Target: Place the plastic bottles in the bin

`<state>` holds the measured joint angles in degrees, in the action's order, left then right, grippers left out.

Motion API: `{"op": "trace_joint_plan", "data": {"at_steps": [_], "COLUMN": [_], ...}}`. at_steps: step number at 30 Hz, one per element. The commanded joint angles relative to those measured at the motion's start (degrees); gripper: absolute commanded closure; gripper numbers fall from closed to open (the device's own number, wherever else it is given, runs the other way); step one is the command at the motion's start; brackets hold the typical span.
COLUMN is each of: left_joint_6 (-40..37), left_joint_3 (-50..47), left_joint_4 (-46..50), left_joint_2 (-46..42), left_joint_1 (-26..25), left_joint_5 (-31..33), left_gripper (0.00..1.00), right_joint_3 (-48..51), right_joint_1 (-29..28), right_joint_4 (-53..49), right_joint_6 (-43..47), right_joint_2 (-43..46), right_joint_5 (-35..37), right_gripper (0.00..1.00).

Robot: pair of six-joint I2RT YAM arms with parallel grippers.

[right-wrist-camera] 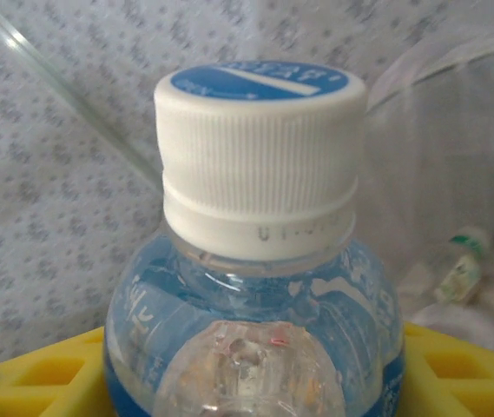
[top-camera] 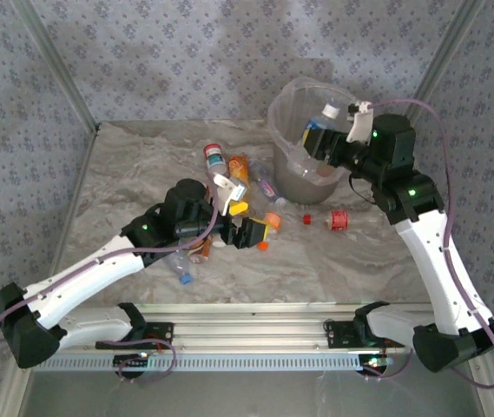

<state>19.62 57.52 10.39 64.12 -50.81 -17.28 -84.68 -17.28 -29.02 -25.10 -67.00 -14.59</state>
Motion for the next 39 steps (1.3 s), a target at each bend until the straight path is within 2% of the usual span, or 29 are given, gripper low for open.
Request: {"op": "trace_joint_plan", "data": {"at_steps": [1, 11, 20, 34, 39], "left_joint_6": [-2.9, -2.7, -2.7, -2.6, -2.5], "left_joint_3": [2.0, 0.8, 1.6, 2.1, 1.9], "left_joint_4": [1.3, -0.1, 1.4, 2.0, 2.4], "left_joint_2": [-1.2, -0.7, 0.3, 1.3, 1.4], "left_joint_1": [-0.5, -0.5, -0.4, -0.6, -0.6], "left_joint_5": [1.7, 2.4, 2.4, 2.7, 2.6], "left_gripper": [0.00, 0.00, 0.00, 0.00, 0.00], "right_joint_3": [-4.6, -19.5, -26.0, -30.3, -29.5], "right_joint_1": [1.8, 4.9, 6.1, 8.0, 8.6], "right_joint_4": [-3.1, -7.5, -11.5, -17.0, -18.0], "right_joint_6": [4.4, 10.3, 15.1, 16.3, 13.0], "right_joint_2": [-3.2, -16.9, -26.9, -38.9, -40.2], "right_joint_5": [5.6, 15.6, 20.1, 16.2, 16.2], "right_gripper": [0.38, 0.39, 0.39, 0.39, 0.39]}}
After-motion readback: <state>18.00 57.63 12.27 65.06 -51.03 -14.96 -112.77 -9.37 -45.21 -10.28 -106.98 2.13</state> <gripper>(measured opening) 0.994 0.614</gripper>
